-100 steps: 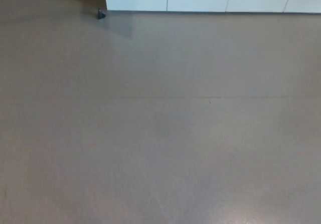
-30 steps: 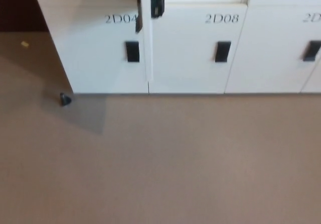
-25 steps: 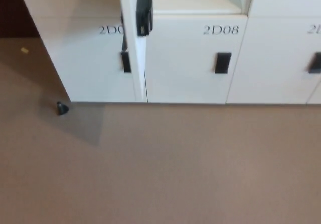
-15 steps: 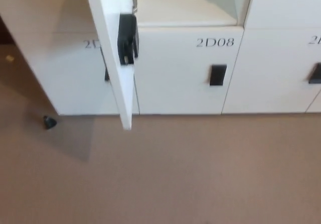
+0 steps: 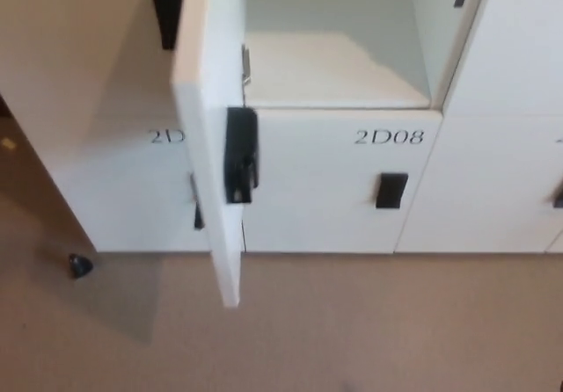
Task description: The robot walks towards an open cabinet and lifts its left hand to push the door towards the right to close it.
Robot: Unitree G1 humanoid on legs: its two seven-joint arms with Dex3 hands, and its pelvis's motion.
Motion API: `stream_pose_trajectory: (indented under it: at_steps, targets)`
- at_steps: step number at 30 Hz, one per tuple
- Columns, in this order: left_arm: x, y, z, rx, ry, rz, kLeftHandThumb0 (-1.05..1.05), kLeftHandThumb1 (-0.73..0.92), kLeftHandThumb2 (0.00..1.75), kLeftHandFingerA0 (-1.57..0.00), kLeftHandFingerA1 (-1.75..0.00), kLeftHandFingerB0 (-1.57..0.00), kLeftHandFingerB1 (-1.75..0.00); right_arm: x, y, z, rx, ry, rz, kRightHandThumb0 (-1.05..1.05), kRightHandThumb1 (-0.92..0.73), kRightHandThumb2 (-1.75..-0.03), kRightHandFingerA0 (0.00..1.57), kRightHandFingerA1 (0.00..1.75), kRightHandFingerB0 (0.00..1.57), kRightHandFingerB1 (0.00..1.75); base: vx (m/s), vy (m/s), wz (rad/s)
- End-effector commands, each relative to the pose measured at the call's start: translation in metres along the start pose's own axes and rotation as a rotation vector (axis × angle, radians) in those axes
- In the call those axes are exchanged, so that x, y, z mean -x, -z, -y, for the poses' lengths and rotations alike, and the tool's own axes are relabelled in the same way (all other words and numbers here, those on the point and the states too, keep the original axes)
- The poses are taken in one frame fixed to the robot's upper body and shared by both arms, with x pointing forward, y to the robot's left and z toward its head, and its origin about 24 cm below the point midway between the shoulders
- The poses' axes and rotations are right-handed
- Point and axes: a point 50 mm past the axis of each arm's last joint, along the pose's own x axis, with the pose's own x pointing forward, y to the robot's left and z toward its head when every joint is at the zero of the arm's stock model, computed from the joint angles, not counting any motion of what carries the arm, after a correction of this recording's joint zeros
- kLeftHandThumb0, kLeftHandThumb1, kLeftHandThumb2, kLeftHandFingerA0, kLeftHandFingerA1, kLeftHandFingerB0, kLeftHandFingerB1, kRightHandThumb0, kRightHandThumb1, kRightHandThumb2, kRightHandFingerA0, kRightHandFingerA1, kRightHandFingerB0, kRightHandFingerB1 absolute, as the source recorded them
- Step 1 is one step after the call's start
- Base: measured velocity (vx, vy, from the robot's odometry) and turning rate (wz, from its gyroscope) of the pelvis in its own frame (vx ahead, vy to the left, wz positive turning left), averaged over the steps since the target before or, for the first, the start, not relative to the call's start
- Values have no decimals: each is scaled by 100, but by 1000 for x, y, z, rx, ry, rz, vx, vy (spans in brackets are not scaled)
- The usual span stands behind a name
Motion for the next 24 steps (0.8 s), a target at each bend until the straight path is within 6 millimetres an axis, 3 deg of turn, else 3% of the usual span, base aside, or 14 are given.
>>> stream_pose_trajectory:
  at_steps: [1, 7, 17, 18, 20, 21, 24]
  targets:
    - [1, -1, -3, -19, -9, 17, -20, 74, 61, -57, -46, -45, -41, 1, 1, 5, 28, 9, -4, -25, -61, -58, 74, 50, 51, 45, 114, -167, -17]
    - [1, -1, -2, -45, -5, 18, -22, 74, 62, -61, -46, -46, -41, 2, 1, 6, 40, 5, -6, -25, -62, -58, 75, 50, 52, 45, 174, -298, 0]
    - [0, -4, -1, -58, -4, 32, -19, 72, 61, -63, -48, -47, -41, 0, 0, 4, 43, 8, -3, -26, -59, -57, 77, 51, 53, 45, 55, 75, 1]
    - [0, -5, 0, -65, -8, 31, -21, 72, 61, -64, -47, -46, -41, 1, 0, 4, 44, 8, 0, -36, -48, -72, 71, 60, 48, 54, 156, 220, 10]
    - [-1, -5, 0, -70, -9, 29, -21, 72, 61, -64, -47, -46, -41, 1, -1, 4, 45, 6, 1, -36, -48, -72, 71, 60, 48, 54, 150, 212, 8]
    - [-1, -6, 0, -72, -6, 31, -22, 74, 61, -62, -47, -46, -41, 0, 0, 3, 46, 6, 1, -26, -58, -57, 76, 51, 52, 45, 141, 151, 3]
    - [-1, -7, 1, -70, 2, 36, -21, 74, 62, -63, -48, -49, -42, 0, 0, 4, 48, 5, 3, -27, -59, -57, 75, 51, 53, 46, 167, 78, 7]
